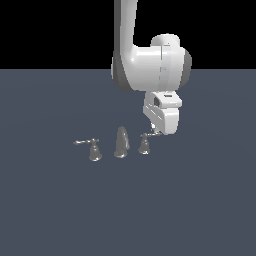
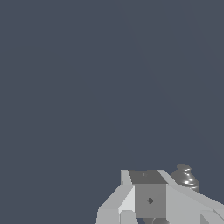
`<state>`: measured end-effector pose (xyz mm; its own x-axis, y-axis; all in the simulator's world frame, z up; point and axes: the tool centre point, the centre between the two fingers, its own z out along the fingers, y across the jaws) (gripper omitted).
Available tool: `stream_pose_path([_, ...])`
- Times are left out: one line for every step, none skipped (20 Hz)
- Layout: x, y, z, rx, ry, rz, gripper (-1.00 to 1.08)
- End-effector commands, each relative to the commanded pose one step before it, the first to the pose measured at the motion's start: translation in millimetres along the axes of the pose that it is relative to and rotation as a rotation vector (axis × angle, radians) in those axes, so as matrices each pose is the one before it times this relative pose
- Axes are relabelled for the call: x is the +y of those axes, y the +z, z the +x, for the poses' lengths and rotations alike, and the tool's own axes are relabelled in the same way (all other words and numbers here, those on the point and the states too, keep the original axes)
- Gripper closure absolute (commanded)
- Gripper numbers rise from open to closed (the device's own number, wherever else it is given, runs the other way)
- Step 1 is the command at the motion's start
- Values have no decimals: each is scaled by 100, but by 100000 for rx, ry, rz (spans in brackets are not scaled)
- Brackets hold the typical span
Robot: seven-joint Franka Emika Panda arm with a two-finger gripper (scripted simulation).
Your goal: Turn on the faucet by rotating a designated handle.
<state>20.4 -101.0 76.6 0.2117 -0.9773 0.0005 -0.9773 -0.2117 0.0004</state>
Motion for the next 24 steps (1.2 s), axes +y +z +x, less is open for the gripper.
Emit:
stream_pose_path([930, -6, 469, 1, 36, 4, 108])
stream_pose_path([368, -2, 181, 0, 0, 0, 108])
stream_pose_path([381, -10, 208, -45, 38, 35, 108])
stream_pose_path([0, 0, 0, 0, 0, 0, 108])
stream_pose_path([-894, 0, -794, -108, -1196, 689, 108])
stream_pose_path([341, 1, -32, 7, 85, -48, 108])
stream_pose_path([338, -6, -45, 5, 60, -34, 108])
stream_pose_path([344, 1, -33, 7, 85, -48, 108])
stream_pose_path([346, 1, -33, 7, 85, -48, 108])
stream_pose_path([346, -3, -39, 6, 73, -42, 108])
stream_pose_path([348, -3, -40, 6, 73, -42, 108])
stream_pose_path([351, 0, -34, 7, 85, -48, 108])
stream_pose_path([351, -3, -40, 6, 73, -42, 108])
stream_pose_path([355, 0, -35, 7, 85, -48, 108])
stream_pose_path([355, -3, -41, 6, 73, -42, 108])
stream_pose_path([358, 0, -36, 7, 85, -48, 108])
stream_pose_path([360, 0, -36, 7, 85, -48, 108])
stream_pose_path([360, -4, -42, 6, 73, -42, 108])
stream_pose_path([364, -1, -36, 7, 85, -48, 108])
stream_pose_path([0, 0, 0, 0, 0, 0, 108])
stream_pose_path([-1131, 74, -50, 297, -667, 1412, 108])
stream_pose_path([250, -9, -295, -20, 54, -105, 108])
stream_pose_path([251, -10, -297, -20, 54, -105, 108])
stream_pose_path([253, -1, -294, -23, 63, -121, 108])
